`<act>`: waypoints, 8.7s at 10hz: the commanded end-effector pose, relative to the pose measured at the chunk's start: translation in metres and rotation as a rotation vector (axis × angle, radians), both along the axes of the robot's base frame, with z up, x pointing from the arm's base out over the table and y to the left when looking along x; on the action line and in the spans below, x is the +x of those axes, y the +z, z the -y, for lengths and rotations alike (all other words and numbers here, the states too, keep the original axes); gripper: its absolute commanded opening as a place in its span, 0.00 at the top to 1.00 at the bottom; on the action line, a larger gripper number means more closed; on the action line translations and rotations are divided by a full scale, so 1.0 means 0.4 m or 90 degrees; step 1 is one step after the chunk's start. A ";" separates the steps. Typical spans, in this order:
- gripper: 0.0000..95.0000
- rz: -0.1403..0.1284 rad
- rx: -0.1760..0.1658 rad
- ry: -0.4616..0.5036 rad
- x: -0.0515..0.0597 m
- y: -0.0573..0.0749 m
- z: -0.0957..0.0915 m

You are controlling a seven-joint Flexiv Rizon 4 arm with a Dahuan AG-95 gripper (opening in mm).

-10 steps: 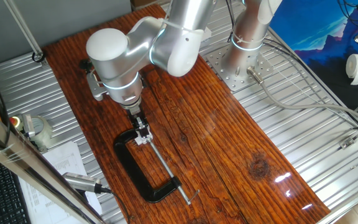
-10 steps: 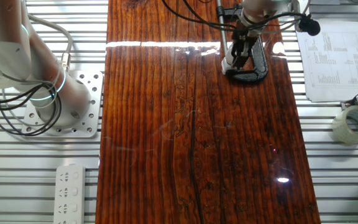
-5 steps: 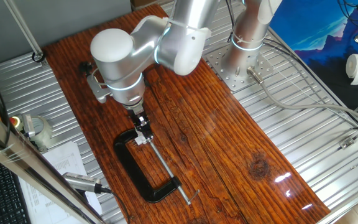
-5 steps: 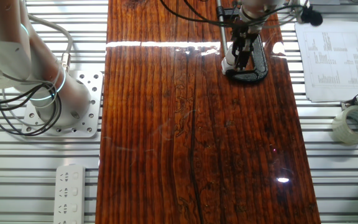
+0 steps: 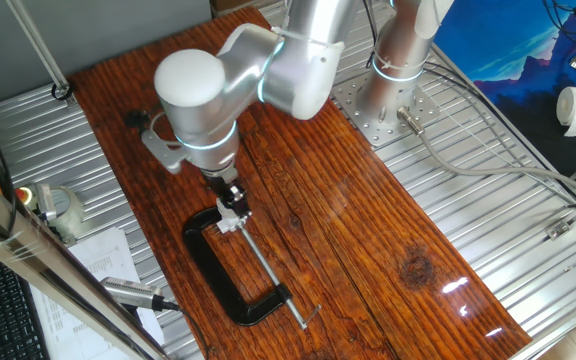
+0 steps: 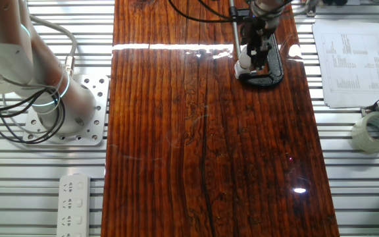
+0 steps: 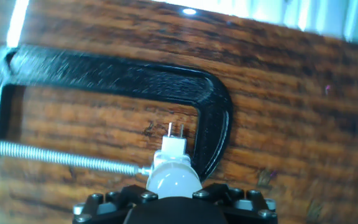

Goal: Install the light bulb by rotating it

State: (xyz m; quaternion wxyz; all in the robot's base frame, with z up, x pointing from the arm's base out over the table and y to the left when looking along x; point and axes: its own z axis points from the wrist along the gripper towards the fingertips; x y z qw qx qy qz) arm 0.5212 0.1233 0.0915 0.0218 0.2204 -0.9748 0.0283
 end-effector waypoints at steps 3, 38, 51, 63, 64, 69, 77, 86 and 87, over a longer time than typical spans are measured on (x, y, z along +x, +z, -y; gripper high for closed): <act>0.20 -0.004 0.013 0.646 -0.012 0.036 -0.010; 0.40 -0.061 0.084 0.971 0.008 -0.024 -0.017; 0.40 -0.054 0.081 0.955 0.011 -0.036 -0.014; 0.80 -0.038 0.068 0.874 0.012 -0.038 -0.014; 0.80 -0.033 0.062 0.861 0.012 -0.038 -0.014; 0.80 -0.028 0.055 0.801 0.014 -0.045 -0.012; 0.80 -0.028 0.063 0.722 0.014 -0.044 -0.010; 1.00 -0.020 0.065 0.552 0.014 -0.044 -0.010; 1.00 -0.020 0.065 0.543 0.014 -0.044 -0.010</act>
